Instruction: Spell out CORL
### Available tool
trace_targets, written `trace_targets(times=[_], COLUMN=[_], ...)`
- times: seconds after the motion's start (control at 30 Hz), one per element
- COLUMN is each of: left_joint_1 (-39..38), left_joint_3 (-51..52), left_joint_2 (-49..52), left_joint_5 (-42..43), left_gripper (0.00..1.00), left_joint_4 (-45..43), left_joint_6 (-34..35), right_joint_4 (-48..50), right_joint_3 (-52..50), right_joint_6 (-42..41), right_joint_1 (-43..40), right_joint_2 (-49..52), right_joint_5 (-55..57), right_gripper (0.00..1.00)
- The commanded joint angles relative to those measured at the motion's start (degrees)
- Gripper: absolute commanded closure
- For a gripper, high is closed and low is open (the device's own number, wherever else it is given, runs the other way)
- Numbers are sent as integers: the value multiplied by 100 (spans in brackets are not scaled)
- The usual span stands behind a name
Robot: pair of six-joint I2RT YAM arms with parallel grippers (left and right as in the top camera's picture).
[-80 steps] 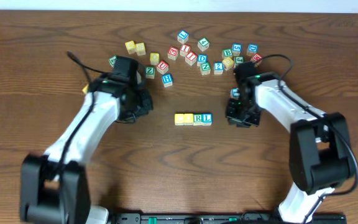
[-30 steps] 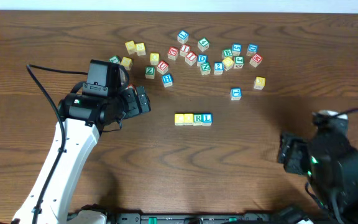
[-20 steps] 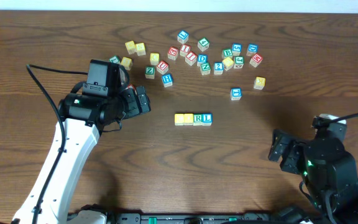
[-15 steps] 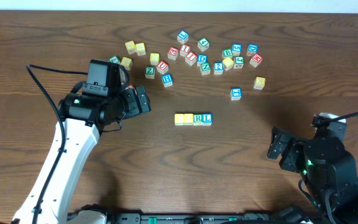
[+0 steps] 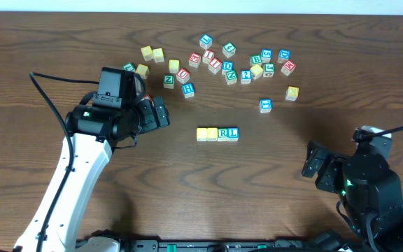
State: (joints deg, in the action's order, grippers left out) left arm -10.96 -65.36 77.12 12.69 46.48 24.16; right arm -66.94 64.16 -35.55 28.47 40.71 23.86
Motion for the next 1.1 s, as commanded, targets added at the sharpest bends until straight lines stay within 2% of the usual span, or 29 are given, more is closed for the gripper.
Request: trace_targets(times=[0.0,0.3,0.73,0.87,1.0,1.07], left_joint_1=[28,28,28,28,28,28], left_joint_3=[26,26,26,26,26,26], left_joint_2=[-35,-35,-35,-35,-35,-35], left_joint_5=[-76,-76,-76,-76,-76,-76], left_gripper=[2,2,2,2,2,2], left_joint_4=[22,20,20,20,20,20], left_joint_6=[-15,-13,-15,-15,-15,-13], right_joint_4=[-17,-17,-566,-15,1126,1919], right_joint_3=[-20,-20,-22,-258,-1036,-1637], right_joint_6=[-63,-63,-42,142,745,1174], right_joint_1=[46,46,-4,-302,-831,-1259], right_joint_2=[-20,-20,-22,-79,-382,-651], right_joint_5=[-26,-24,-260,-299,-586,-1082], right_gripper=[1,1,1,1,1,1])
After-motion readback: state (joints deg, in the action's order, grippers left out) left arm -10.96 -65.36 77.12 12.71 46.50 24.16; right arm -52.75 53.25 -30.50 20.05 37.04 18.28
